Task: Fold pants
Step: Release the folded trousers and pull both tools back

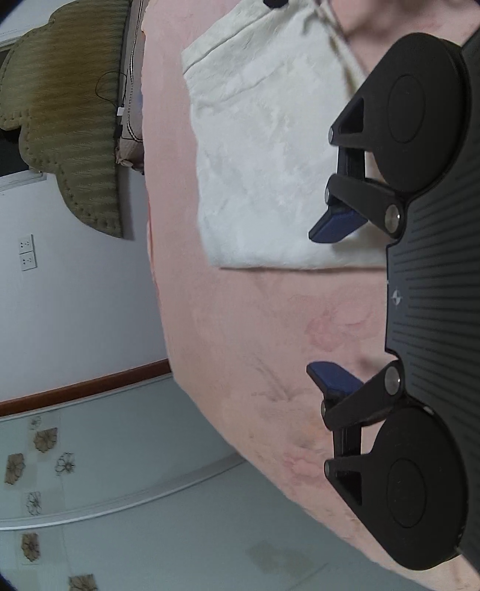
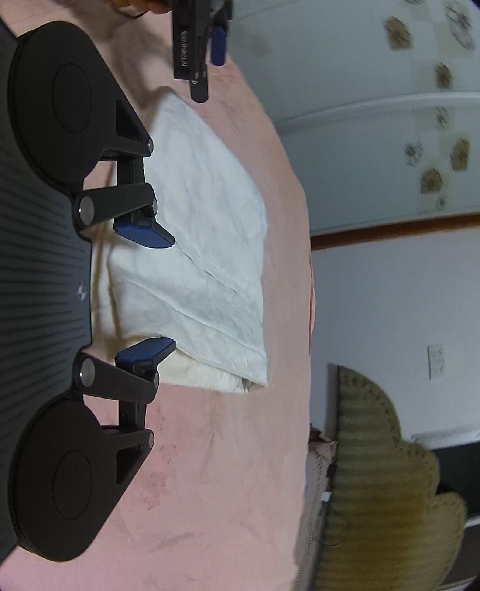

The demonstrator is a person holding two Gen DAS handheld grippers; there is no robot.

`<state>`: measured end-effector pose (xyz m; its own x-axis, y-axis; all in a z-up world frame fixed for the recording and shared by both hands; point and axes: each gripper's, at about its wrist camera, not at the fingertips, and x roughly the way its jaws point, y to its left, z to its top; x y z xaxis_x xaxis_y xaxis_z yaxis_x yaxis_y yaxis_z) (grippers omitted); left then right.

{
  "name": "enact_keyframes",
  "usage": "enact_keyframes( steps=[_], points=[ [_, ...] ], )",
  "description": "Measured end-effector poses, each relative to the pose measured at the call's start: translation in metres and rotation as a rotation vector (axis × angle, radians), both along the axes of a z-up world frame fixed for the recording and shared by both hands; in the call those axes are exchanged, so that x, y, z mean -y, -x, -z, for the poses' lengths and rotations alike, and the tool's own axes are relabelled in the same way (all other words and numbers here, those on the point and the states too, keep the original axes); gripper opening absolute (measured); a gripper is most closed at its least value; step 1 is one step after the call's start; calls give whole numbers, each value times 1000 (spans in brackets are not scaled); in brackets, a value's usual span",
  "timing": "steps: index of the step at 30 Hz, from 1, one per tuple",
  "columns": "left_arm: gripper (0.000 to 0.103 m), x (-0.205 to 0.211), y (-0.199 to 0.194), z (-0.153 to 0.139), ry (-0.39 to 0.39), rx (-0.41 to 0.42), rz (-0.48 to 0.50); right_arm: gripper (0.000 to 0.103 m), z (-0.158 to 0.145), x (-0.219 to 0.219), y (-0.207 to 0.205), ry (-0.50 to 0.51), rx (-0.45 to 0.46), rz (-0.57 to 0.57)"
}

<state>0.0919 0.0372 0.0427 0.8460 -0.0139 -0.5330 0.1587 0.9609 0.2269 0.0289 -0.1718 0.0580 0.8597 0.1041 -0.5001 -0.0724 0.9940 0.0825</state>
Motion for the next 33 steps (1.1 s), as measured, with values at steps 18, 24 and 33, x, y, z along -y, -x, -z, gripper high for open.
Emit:
enact_keyframes(
  steps=[18, 24, 33],
  points=[
    [81, 20, 26, 24, 46, -166, 4, 83, 12, -50, 50, 61, -118, -56],
    [87, 17, 30, 34, 48, -173, -16, 83, -10, -52, 72, -198, -122, -276],
    [93, 15, 42, 38, 45, -129, -28, 97, 4, -48, 50, -170, -132, -30]
  ],
)
